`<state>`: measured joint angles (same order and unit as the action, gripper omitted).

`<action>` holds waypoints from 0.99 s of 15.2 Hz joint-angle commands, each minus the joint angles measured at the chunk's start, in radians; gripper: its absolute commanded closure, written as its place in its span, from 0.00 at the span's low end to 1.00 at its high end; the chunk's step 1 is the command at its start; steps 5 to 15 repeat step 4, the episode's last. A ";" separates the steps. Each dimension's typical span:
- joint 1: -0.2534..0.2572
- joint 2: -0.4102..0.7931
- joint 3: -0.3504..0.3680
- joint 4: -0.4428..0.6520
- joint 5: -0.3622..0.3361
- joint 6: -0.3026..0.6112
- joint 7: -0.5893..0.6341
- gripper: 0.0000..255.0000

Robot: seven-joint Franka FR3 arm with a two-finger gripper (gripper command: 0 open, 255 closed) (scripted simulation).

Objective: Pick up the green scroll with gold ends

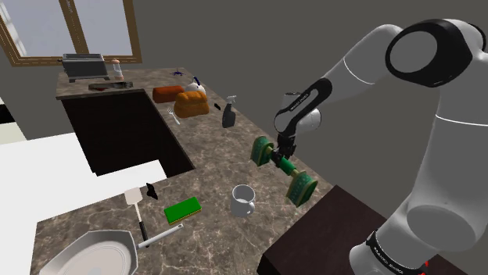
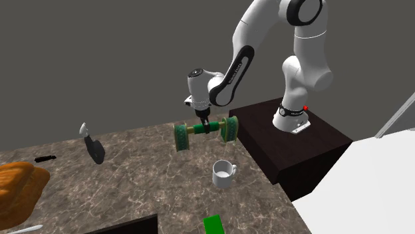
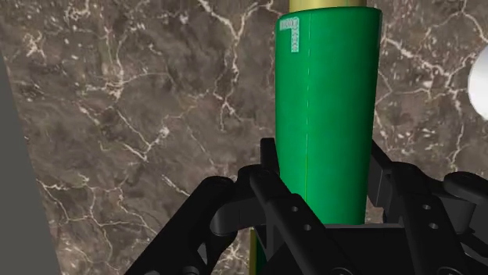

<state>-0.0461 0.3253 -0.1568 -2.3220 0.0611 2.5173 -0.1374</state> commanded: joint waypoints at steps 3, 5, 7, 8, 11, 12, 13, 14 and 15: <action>0.005 -0.042 -0.005 -0.001 -0.011 -0.039 0.009 1.00; 0.005 -0.042 -0.005 -0.001 -0.011 -0.039 0.009 1.00; 0.005 -0.042 -0.005 -0.001 -0.011 -0.039 0.009 1.00; 0.005 -0.042 -0.005 -0.001 -0.011 -0.039 0.009 1.00; 0.005 -0.042 -0.005 -0.001 -0.011 -0.039 0.009 1.00; 0.005 -0.042 -0.005 -0.001 -0.011 -0.039 0.009 1.00; 0.005 -0.042 -0.005 -0.001 -0.011 -0.039 0.009 1.00; 0.005 -0.042 -0.005 -0.001 -0.011 -0.039 0.009 1.00; 0.005 -0.042 -0.005 -0.001 -0.011 -0.039 0.009 1.00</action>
